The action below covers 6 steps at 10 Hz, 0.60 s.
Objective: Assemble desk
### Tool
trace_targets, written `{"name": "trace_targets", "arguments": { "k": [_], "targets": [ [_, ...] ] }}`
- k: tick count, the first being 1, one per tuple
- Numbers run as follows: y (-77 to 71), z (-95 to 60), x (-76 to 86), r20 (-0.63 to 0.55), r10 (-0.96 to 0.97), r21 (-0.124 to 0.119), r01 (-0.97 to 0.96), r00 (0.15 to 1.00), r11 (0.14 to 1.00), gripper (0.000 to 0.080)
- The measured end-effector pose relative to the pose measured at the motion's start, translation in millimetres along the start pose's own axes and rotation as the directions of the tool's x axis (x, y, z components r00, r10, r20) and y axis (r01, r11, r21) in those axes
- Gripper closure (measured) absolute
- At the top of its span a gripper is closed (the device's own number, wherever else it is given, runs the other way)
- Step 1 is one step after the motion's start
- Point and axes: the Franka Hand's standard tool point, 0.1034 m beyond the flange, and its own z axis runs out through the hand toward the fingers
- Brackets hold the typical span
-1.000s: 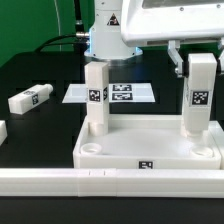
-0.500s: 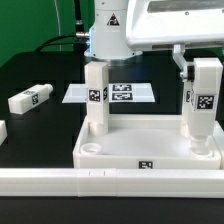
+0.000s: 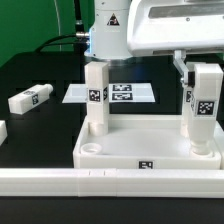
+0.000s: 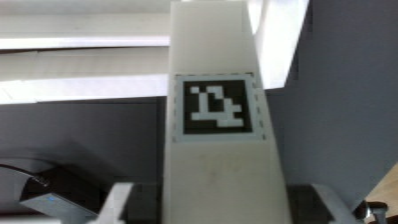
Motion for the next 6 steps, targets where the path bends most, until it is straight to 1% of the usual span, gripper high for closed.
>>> {"name": "trace_targets", "arguments": {
  "k": [2,6],
  "targets": [
    [-1.5,1.3,0.6,-0.002,-0.002,0.001,0.002,1.000,1.000,0.0509],
    [-5.5,7.6,-7.6,0.009,-0.010,0.001,0.010,1.000,1.000,0.0509]
  ]
}}
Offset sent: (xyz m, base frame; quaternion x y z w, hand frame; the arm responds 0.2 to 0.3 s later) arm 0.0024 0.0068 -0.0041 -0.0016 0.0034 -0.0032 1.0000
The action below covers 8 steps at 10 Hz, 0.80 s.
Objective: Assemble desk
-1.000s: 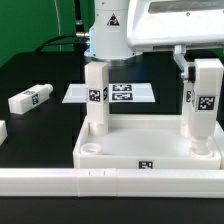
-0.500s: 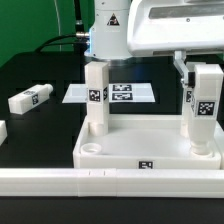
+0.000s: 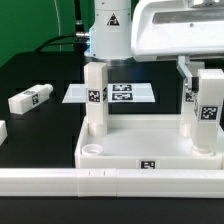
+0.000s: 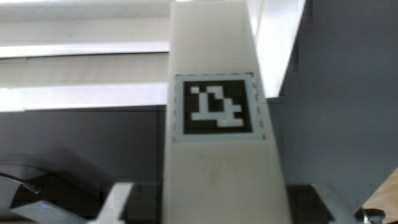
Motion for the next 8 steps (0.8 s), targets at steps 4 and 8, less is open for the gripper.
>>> {"name": "trace_targets", "arguments": {
  "k": [4,8],
  "targets": [
    [-1.6,5.1,-3.8,-0.052,-0.015,-0.005,0.014,0.999,1.000,0.0509],
    [-0.9,5.3,-4.4,-0.059,-0.015,-0.007,0.015,0.998,1.000,0.0257]
  ]
}}
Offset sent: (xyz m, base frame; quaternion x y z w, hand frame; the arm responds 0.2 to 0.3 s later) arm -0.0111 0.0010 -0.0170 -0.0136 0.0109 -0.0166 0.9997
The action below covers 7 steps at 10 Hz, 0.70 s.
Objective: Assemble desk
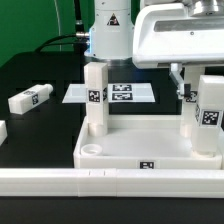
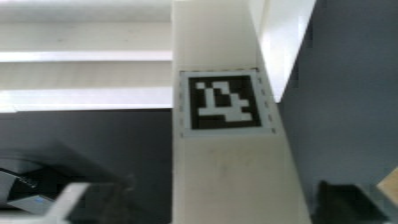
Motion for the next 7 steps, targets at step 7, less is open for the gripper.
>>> {"name": "trace_targets", "arguments": {
  "k": [7],
  "targets": [
    [8.2,-21.1,21.6,0.036,0.015,0.010,-0.016,0.999,1.000,0.0150]
  ]
}}
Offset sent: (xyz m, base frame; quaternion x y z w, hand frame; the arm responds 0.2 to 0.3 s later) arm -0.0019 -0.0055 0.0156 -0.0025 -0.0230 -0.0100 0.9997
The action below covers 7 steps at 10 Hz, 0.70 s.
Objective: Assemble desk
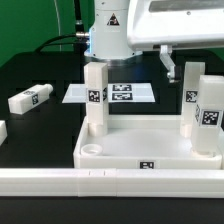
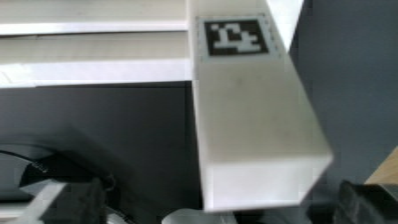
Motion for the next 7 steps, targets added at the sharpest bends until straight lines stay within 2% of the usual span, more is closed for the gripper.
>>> {"name": "trace_targets", "arguments": {
  "k": [1,4,7],
  "targets": [
    [1.0,-1.3,4.2,0.004,0.003,0.001,-0.003,1.000,1.000,0.0150],
    [0.4,2.9,-2.7,0.060,0.005,0.001,-0.005,0.998,1.000,0.0150],
    [-4.3,6.7,-10.2,0.286,0.014,0.008,-0.017,0.958,1.000,0.0150]
  ]
}}
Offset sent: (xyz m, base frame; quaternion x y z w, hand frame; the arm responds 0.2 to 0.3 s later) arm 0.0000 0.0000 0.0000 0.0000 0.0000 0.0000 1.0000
